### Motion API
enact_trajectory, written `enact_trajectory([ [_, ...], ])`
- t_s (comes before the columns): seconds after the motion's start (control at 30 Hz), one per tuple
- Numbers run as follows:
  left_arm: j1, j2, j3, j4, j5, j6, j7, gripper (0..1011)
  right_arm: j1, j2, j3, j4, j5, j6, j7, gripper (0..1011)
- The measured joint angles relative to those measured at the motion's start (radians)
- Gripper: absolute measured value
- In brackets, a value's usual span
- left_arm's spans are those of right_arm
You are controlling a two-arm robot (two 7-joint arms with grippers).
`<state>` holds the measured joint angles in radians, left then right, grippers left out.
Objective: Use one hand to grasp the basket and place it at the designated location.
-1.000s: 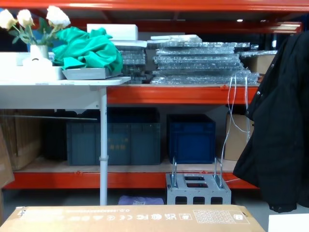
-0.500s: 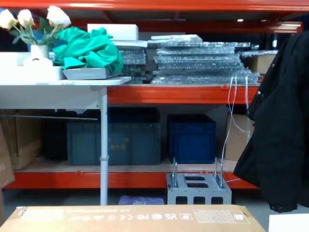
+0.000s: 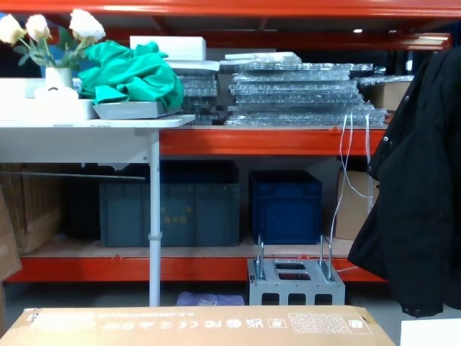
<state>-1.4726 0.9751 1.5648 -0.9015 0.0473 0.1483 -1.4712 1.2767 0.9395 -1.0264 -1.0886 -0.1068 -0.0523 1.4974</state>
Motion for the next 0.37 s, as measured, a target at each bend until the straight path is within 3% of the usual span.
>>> enact_trajectory([
  [0.37,0.0,0.0,0.0,0.0,0.0,0.0,0.0,0,-0.001,0.001,0.002,-0.002,-0.001,0.004,0.003,1000],
])
